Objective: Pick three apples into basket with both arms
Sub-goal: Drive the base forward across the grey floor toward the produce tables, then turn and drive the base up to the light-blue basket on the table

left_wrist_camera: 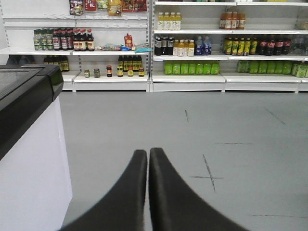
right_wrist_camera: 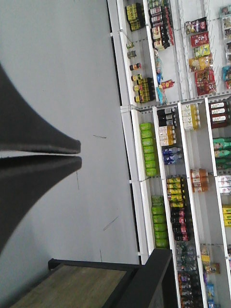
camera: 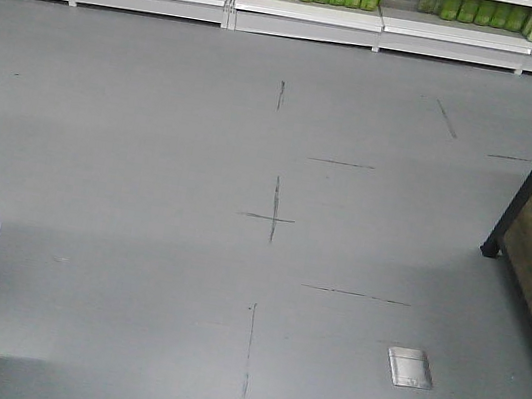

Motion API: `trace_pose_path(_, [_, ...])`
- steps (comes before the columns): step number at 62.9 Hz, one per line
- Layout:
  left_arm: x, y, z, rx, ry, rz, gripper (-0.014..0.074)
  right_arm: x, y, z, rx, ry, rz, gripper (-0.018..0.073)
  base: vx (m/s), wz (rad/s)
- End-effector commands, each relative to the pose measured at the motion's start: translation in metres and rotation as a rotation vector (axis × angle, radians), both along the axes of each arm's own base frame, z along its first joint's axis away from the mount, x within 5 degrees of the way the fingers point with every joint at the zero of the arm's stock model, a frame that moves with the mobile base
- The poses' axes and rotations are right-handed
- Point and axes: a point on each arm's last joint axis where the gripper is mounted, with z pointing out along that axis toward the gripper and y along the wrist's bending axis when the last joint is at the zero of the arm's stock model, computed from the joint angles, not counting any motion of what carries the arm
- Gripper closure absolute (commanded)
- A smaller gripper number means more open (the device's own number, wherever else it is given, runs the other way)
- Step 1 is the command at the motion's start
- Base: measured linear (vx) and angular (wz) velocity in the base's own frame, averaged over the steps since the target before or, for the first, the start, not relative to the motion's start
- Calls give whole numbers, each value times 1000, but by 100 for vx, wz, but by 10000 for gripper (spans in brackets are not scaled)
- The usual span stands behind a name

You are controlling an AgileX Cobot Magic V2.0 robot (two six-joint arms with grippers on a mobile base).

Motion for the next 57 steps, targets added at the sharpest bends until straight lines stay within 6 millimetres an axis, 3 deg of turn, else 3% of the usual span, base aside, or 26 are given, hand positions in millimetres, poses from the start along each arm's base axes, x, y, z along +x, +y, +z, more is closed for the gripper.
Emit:
trace_pose_path(1, [-1, -1, 7, -12, -88, -8, 603, -1, 0, 3, -18, -76, -4, 564, 19, -15])
trace_pose_path(32, [-1, -1, 7, -12, -88, -8, 603, -1, 0, 3, -18, -76, -4, 564, 16, -23])
trace_pose_path(57, [-1, -1, 7, -12, -88, -8, 603, -1, 0, 3, -18, -76, -4, 564, 13, -43])
